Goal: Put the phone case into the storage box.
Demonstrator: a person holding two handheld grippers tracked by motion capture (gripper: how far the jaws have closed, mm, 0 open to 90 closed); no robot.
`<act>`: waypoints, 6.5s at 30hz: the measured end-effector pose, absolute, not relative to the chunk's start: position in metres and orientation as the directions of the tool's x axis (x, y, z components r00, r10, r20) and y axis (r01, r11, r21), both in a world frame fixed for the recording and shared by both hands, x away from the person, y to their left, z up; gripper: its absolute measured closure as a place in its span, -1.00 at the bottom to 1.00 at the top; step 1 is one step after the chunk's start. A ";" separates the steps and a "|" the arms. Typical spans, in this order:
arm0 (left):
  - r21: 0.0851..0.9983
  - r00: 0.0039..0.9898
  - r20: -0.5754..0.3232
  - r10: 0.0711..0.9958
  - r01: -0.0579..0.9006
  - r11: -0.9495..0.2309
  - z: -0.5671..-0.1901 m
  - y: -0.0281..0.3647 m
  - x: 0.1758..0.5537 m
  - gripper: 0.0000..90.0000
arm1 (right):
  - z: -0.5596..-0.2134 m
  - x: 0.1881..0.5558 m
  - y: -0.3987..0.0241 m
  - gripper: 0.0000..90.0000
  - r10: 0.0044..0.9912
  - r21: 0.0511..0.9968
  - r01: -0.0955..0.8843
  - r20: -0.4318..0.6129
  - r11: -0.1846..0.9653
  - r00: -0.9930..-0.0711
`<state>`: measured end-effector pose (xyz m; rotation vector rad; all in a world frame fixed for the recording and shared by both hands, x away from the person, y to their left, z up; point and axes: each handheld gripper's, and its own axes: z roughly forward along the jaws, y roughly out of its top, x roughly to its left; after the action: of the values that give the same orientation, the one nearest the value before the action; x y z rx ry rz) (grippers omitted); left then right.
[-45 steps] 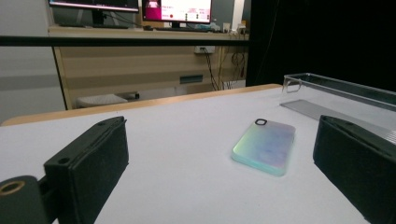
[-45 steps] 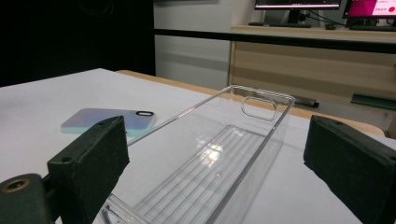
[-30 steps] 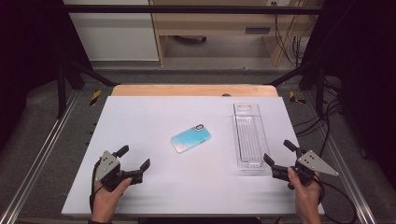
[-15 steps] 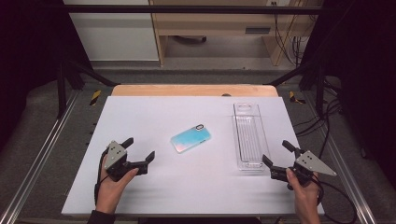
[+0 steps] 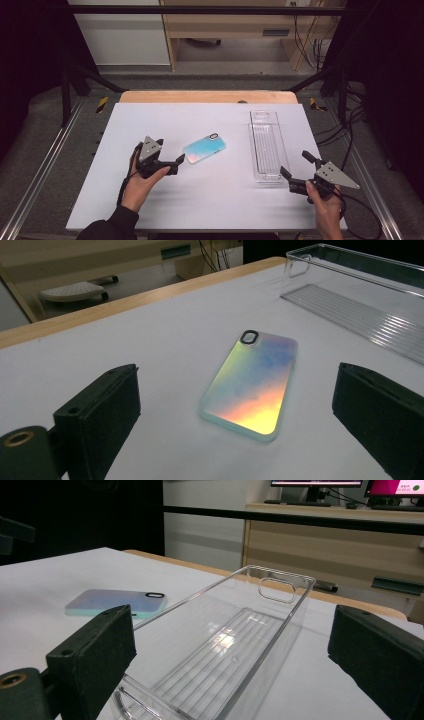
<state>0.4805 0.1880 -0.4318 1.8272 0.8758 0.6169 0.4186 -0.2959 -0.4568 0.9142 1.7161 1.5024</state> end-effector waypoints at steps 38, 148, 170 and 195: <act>0.856 0.586 0.048 0.809 0.393 -0.336 -0.446 0.111 0.569 -0.43 | -0.456 0.418 -0.291 -0.89 0.846 0.993 0.070 -0.043 0.095 -0.532; 0.771 0.777 0.028 0.629 0.384 -0.508 -0.476 0.077 0.481 1.00 | -0.457 0.417 -0.291 -0.88 0.847 0.991 0.086 -0.043 0.104 -0.529; 0.736 0.852 0.046 0.522 0.325 -0.594 -0.457 0.099 0.455 -0.81 | -0.457 0.417 -0.291 -0.89 0.850 0.991 0.091 -0.040 0.103 -0.526; 0.673 0.887 0.024 0.461 0.327 -0.664 -0.471 0.101 0.450 -0.85 | -0.458 0.417 -0.291 -0.89 0.847 0.990 0.092 -0.039 0.103 -0.530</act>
<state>0.4497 0.1010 -0.4711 2.3519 0.5635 0.2503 0.4173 -0.2907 -0.4577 0.9233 1.7367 1.4868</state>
